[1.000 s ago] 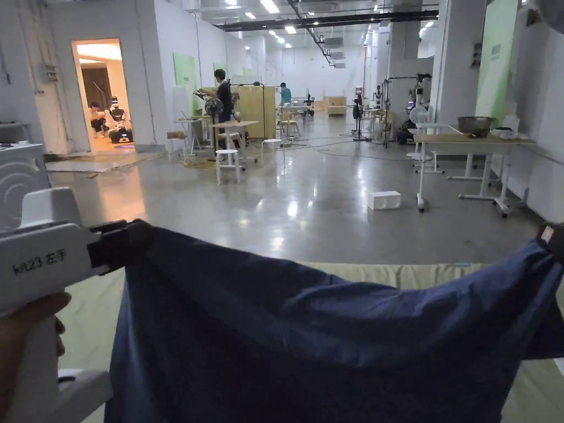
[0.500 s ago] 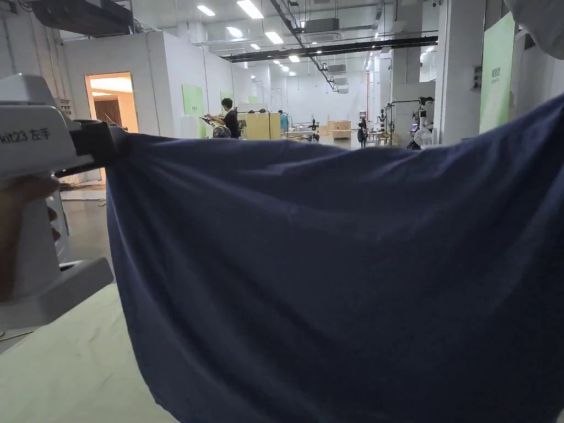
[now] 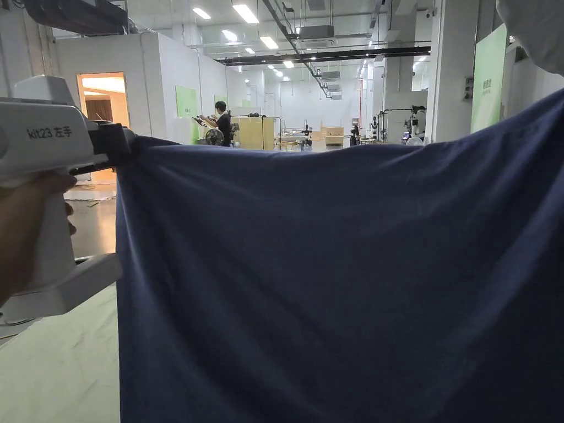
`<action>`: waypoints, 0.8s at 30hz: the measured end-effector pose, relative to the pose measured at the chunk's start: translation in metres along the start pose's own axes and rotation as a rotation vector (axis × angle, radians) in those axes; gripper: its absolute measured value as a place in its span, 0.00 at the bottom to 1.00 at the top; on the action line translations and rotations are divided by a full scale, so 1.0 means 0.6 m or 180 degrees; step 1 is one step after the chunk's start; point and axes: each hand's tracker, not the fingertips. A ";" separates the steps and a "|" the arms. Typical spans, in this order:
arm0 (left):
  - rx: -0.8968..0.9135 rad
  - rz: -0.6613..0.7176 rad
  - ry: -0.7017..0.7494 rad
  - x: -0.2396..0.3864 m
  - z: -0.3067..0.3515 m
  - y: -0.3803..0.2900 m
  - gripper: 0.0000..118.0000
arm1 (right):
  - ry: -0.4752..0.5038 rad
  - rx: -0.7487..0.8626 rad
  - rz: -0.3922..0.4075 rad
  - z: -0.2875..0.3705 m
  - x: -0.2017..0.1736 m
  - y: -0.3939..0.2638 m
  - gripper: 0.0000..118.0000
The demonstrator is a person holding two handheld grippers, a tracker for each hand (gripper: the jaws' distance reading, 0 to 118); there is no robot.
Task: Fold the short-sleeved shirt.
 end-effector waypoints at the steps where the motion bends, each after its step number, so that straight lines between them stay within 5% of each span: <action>1: -0.0005 -0.0018 0.0017 0.000 -0.007 -0.004 0.05 | -0.0004 -0.0004 0.0004 -0.005 -0.001 -0.005 0.02; 17: -0.0126 -0.0232 0.0336 -0.001 -0.216 -0.028 0.05 | -0.0186 -0.0125 0.0272 -0.194 -0.052 -0.064 0.02; 21: -0.0194 -0.0301 0.0372 -0.014 -0.289 -0.032 0.05 | -0.0246 -0.0170 0.0562 -0.267 -0.064 -0.070 0.02; 24: -0.0218 -0.0208 0.0388 -0.027 -0.340 -0.033 0.05 | -0.0228 -0.0196 0.0498 -0.319 -0.068 -0.071 0.02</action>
